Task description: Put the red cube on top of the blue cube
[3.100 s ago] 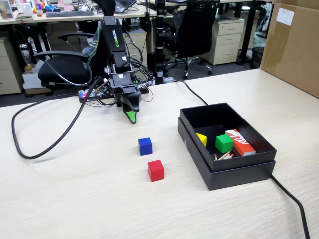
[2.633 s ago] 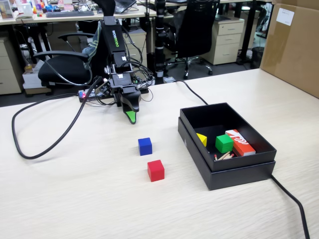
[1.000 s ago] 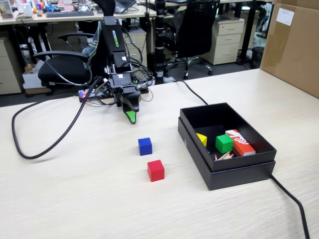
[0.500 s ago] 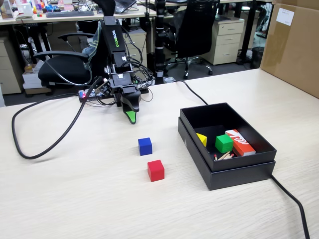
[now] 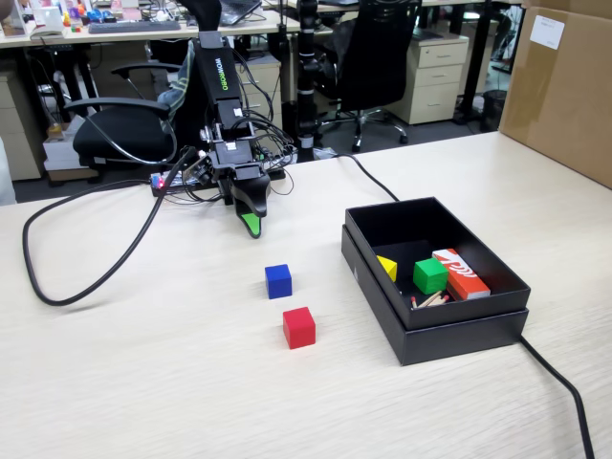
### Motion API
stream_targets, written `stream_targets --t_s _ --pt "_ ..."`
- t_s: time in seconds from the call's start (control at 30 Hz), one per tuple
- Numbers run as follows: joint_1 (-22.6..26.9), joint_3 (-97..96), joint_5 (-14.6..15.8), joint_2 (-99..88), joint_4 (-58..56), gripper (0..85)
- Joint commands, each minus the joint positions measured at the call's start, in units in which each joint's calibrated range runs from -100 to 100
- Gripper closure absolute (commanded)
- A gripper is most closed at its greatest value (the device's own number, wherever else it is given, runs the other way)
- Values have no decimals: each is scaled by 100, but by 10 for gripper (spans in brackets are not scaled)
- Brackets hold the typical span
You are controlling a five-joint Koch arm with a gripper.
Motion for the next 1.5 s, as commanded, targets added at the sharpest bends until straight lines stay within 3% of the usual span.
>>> stream_targets --t_s 0.0,0.4,0.8,1.47 --pt "-15 -33 -20 10 -378 379" --pt "29 2242 107 194 -2374 378" --pt "73 5406 190 2248 -4430 379" --pt "-5 11073 137 8972 -4525 380"
